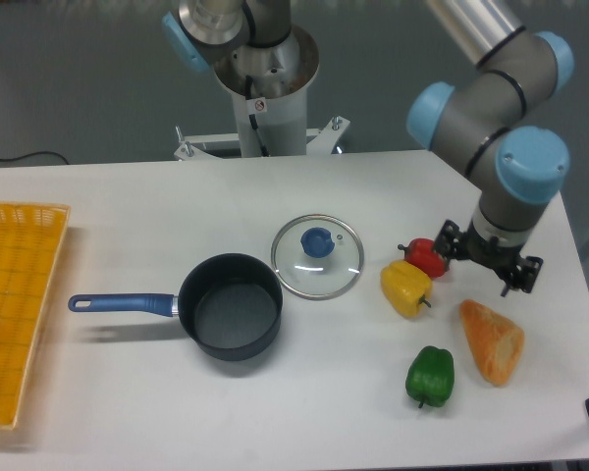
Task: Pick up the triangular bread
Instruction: 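Lower the open gripper onto the triangular bread's narrow end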
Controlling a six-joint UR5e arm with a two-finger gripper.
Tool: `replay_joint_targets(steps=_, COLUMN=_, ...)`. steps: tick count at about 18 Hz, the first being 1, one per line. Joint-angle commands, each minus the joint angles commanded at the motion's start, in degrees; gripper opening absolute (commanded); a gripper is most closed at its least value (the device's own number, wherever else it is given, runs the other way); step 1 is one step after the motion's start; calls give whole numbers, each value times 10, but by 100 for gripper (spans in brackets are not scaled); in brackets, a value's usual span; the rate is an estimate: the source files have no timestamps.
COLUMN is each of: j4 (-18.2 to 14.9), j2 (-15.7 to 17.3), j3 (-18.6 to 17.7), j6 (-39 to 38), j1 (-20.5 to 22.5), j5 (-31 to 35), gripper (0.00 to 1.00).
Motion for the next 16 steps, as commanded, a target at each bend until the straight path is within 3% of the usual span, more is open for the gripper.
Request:
replay_joint_targets(steps=9, j4=42, j2=-33, j3=11, j6=-41, j1=12, j5=-20, gripper=100)
replay_joint_targets(steps=16, j4=50, j2=-46, j3=11, j6=-35, j1=11, j5=-15, gripper=97)
